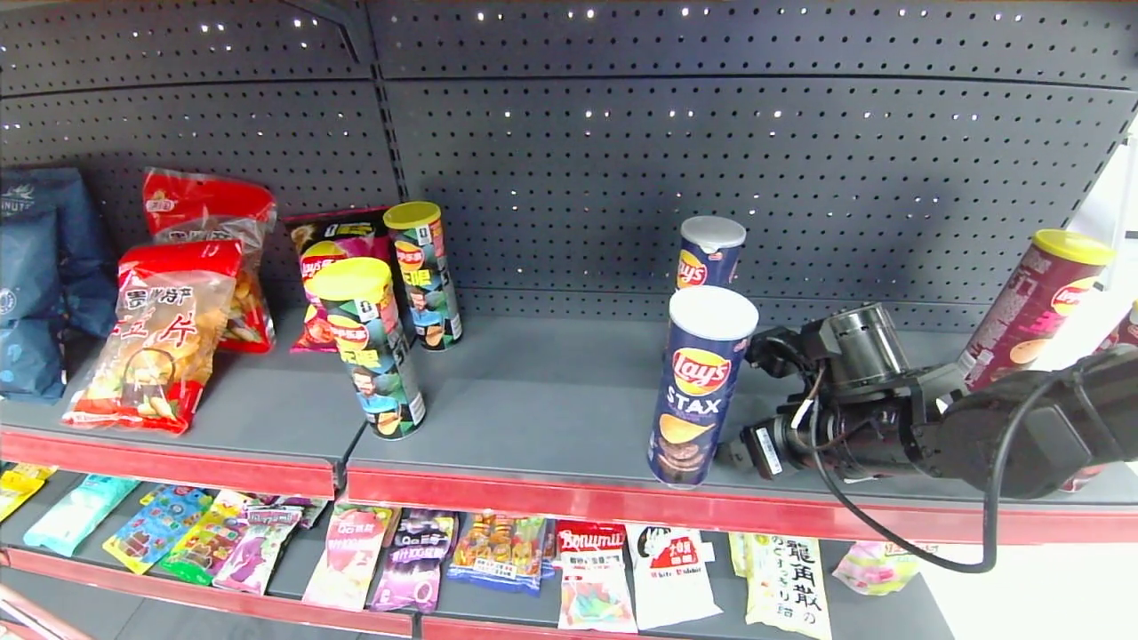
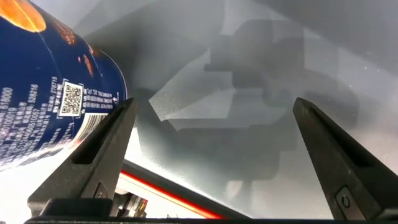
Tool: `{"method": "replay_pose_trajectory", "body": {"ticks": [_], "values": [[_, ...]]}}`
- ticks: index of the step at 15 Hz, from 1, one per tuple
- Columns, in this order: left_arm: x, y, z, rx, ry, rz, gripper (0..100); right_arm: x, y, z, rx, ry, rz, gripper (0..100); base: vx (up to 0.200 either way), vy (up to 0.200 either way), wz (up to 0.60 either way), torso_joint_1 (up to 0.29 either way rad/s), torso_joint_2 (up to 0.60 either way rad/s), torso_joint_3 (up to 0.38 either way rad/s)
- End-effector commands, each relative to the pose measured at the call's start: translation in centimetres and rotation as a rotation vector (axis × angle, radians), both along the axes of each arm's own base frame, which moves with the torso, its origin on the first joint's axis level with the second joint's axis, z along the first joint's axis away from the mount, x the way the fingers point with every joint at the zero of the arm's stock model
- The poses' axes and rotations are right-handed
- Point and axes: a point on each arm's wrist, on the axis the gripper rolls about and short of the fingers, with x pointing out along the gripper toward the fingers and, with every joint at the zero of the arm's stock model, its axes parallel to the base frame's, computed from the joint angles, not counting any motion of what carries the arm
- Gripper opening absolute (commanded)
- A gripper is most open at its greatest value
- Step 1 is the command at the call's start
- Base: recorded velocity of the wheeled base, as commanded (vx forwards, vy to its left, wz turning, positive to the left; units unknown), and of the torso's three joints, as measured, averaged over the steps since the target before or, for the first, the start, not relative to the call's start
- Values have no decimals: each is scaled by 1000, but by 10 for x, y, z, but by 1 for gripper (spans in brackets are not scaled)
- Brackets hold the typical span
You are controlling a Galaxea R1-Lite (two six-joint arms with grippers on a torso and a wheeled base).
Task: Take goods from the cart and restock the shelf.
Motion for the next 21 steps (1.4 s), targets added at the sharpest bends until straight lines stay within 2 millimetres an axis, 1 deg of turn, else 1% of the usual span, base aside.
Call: {"method": "replay_pose_trajectory", "body": {"ticks": [1, 3, 4, 5, 6, 8, 9, 10, 12, 13, 14, 15, 17, 18, 19, 20, 21], "values": [[0, 0, 0, 0, 2, 1, 100, 0, 0, 0, -3, -2, -4, 100, 0, 0, 0, 0, 0, 0], [0, 0, 0, 0, 2, 1, 100, -2, -4, 3, -12, -14, -23, 100, 0, 0, 0, 0, 0, 0], [0, 0, 0, 0, 2, -1, 100, -8, -8, 15, -1, -45, -34, 100, 0, 0, 0, 0, 0, 0], [0, 0, 0, 0, 2, -1, 100, -10, -10, 18, 4, -53, -36, 100, 0, 0, 0, 0, 0, 0], [0, 0, 0, -8, 1, -2, 100, -20, -17, 35, 35, -101, -56, 100, 0, 0, 0, 0, 0, 0], [0, 0, 0, -11, 0, -3, 100, -39, -25, 56, 78, -159, -69, 100, 0, 0, 0, 0, 0, 0], [0, 0, 0, -10, 0, -8, 100, -52, -30, 67, 95, -197, -69, 100, 0, 0, 0, 0, 0, 0], [0, 0, 0, -10, 1, -11, 100, -75, -40, 83, 122, -262, -66, 100, 0, 0, 0, 0, 0, 0], [0, 0, 0, -7, -1, -13, 100, -111, -55, 109, 174, -386, -65, 100, 0, 0, 0, 0, 0, 0], [0, 0, 0, -4, 0, -17, 100, -131, -64, 122, 208, -460, -67, 100, 0, 0, 0, 0, 0, 0], [0, -1, 0, 2, 1, -33, 100, -156, -75, 130, 237, -534, -73, 100, 0, 0, 0, 0, 0, 0], [0, -1, 0, 18, 2, -56, 100, -186, -90, 131, 236, -615, -98, 100, 0, 0, 0, 0, 0, 0], [0, -2, 0, 51, 5, -91, 100, -234, -117, 117, 151, -752, -181, 100, 0, 0, 0, 0, 0, 0], [0, -2, 0, 64, 4, -98, 100, -256, -123, 100, 145, -776, -216, 100, 0, 0, 0, 0, 0, 0], [0, -2, 0, 70, 5, -99, 100, -264, -125, 91, 142, -778, -233, 100, 0, 0, 0, 0, 0, 0], [0, -2, 0, 73, 5, -99, 100, -290, -128, 58, 124, -759, -284, 100, 0, 0, 0, 0, 0, 0], [0, -2, 0, 83, 6, -99, 100, -304, -129, 40, 126, -734, -288, 100, 0, 0, 0, 0, 0, 0]]}}
